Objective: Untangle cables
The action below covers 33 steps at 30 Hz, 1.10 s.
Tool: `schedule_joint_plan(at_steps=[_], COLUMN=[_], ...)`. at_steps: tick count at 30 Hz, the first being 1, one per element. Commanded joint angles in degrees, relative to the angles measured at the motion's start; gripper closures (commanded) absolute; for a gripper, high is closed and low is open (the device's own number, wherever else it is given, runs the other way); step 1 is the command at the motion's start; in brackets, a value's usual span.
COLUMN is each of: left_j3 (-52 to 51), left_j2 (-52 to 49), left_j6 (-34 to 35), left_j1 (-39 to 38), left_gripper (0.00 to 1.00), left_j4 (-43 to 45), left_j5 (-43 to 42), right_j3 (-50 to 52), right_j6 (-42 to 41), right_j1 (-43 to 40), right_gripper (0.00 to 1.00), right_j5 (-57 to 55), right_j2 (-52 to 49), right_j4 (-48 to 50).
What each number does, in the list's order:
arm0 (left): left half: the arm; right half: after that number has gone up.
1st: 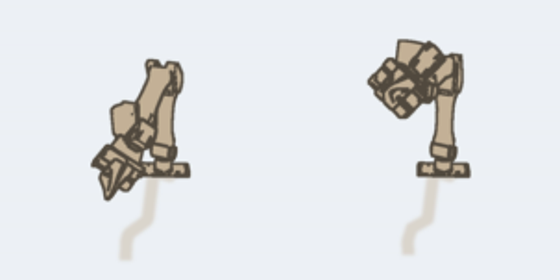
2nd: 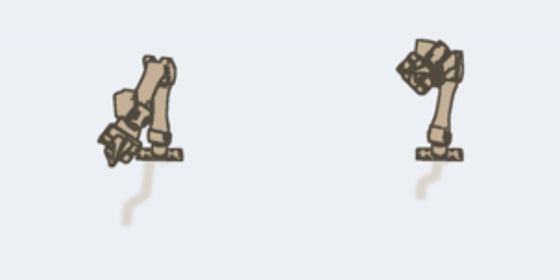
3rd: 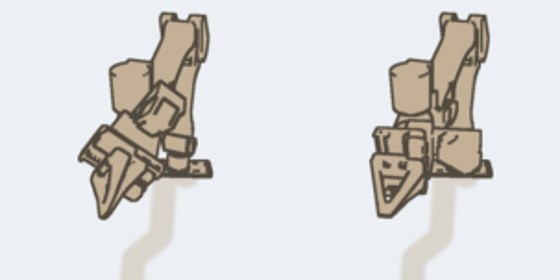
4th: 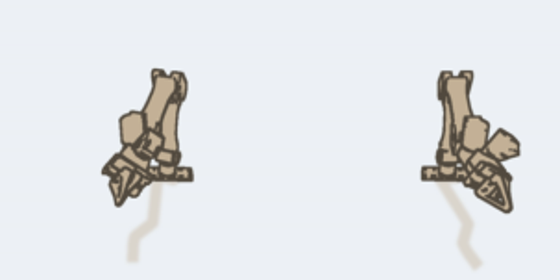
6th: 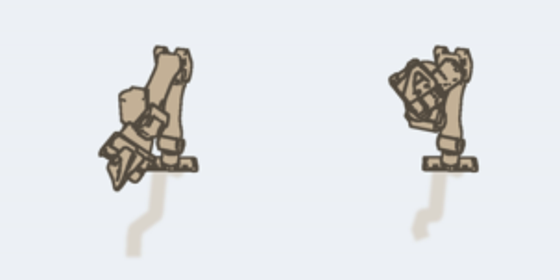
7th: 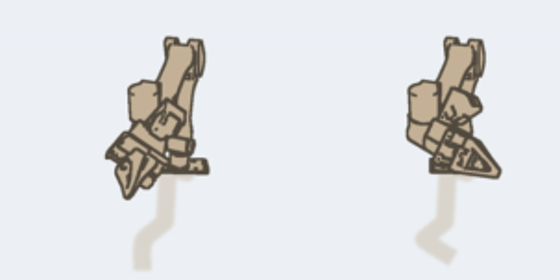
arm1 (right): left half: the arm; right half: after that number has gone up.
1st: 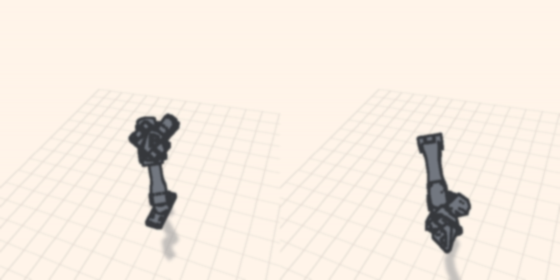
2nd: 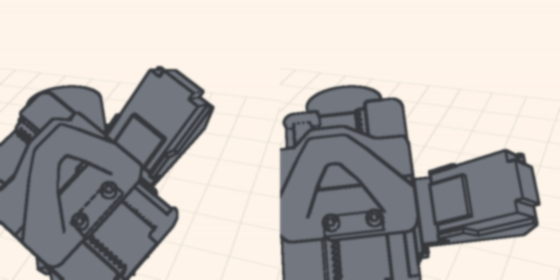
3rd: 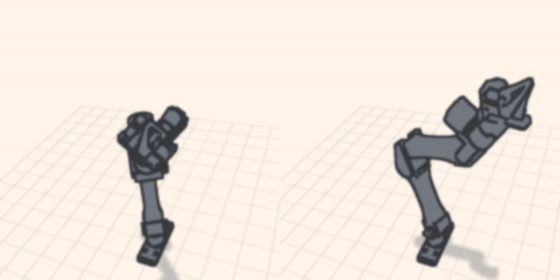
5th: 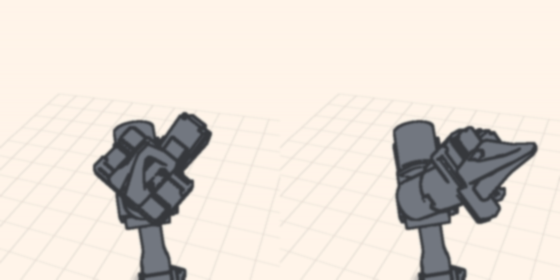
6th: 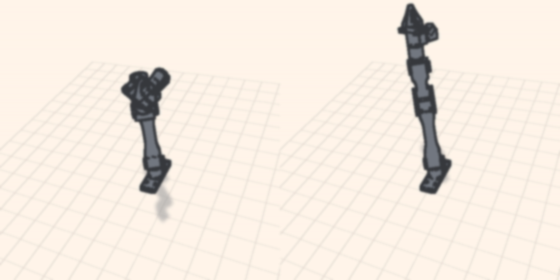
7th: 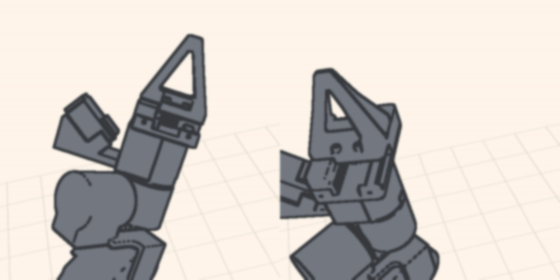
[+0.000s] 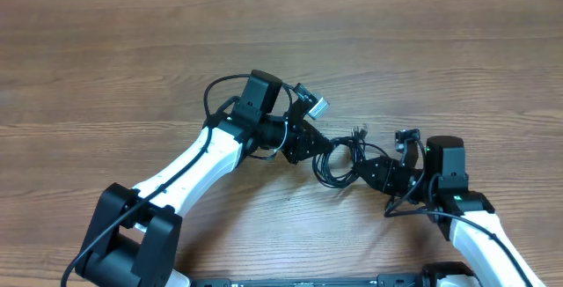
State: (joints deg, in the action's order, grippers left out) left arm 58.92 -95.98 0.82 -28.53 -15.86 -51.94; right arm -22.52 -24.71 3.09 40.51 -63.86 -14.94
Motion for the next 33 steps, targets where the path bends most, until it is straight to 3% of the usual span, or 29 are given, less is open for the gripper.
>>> schedule_joint_plan(at_steps=[1, 8, 12, 15, 18, 20, 22, 25, 28, 29, 33], left_j3=[1.14, 1.14, 1.14, 1.14, 1.14, 1.14, 1.14, 1.14, 1.14, 1.14, 1.14], left_j2=[1.16, 1.16, 1.2, 1.22, 1.2, 1.22, 1.2, 1.2, 1.18, 1.18, 1.18], left_j6=[0.7, 0.7, 3.23, 7.26, 8.41, 10.51, 11.37, 11.26, 14.8, 18.78, 20.61], left_j1=[-0.37, 1.53, 5.79, 9.18, 11.13, 11.37, 11.37, 11.23, 11.21, 11.21, 11.23], left_gripper=[0.96, 0.96, 0.96, 0.96, 0.96, 0.96, 0.96, 0.96, 0.96, 0.96, 0.96], left_j4=[0.59, 0.24, 1.22, 4.52, 11.1, 14.14, 13.44, 7.61, -0.17, -5.22, -9.57], left_j5=[-2.25, -0.87, -0.22, -5.66, -18.4, -20.74, -16.87, -4.66, 11.98, 21.75, 28.65], right_j3=[-1.51, -1.51, -1.49, -1.51, -1.51, -1.51, -1.49, -1.51, -1.49, -1.51, -1.51], right_j6=[-0.85, -0.85, -6.58, -7.06, -7.04, -7.04, -7.04, -7.02, -7.02, -7.02, -7.02], right_j1=[0.15, 0.15, 0.15, 0.15, 0.15, 0.15, 0.15, 0.15, 0.15, 0.15, 0.15], right_gripper=[0.96, 0.96, 0.96, 0.96, 0.96, 0.96, 0.96, 0.96, 0.96, 0.96, 0.96], right_j5=[1.16, -3.17, -11.96, -12.24, -12.24, -12.24, -12.22, -12.22, -12.24, -12.24, -12.24], right_j2=[-1.11, -1.11, -1.11, -1.11, -1.11, -1.11, -1.11, -1.11, -1.11, -1.11, -1.11], right_j4=[0.33, -1.16, -4.74, -4.87, -4.87, -4.87, -4.87, -4.87, -4.87, -4.87, -4.87])
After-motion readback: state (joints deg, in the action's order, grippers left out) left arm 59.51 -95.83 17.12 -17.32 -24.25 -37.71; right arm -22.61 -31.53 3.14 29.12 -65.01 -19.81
